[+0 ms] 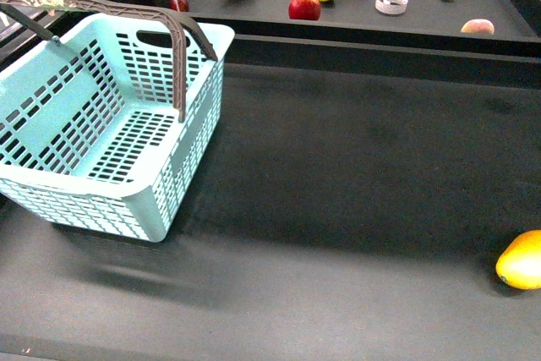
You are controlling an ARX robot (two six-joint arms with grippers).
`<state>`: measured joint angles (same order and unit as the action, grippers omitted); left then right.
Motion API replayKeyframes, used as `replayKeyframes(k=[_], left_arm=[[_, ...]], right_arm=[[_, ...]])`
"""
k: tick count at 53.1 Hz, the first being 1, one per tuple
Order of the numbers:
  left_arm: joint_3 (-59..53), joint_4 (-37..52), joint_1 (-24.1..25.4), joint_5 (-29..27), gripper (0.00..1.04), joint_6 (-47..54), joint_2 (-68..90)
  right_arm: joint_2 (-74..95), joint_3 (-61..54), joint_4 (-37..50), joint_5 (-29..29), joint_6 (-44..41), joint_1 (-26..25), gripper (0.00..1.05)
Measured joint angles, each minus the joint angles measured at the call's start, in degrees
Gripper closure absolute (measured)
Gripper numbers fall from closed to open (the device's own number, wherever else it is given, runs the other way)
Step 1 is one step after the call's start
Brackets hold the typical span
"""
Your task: Pick mango with right arm and hold basket with left
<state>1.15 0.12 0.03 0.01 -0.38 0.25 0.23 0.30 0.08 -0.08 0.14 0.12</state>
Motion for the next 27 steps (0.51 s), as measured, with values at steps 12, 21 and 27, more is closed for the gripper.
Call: replayKeyframes(k=[12, 21, 27], left_arm=[[0.0, 0.0, 0.0, 0.0, 0.06, 0.0, 0.0], [0.0, 0.0, 0.0, 0.0, 0.06, 0.0, 0.0], [0.0, 0.0, 0.0, 0.0, 0.06, 0.0, 0.0]], right_arm=[[0.0, 0.0, 0.0, 0.0, 0.0, 0.0, 0.08], [0.0, 0.0, 0.0, 0.0, 0.0, 0.0, 0.08], [0.0, 0.0, 0.0, 0.0, 0.0, 0.0, 0.08]])
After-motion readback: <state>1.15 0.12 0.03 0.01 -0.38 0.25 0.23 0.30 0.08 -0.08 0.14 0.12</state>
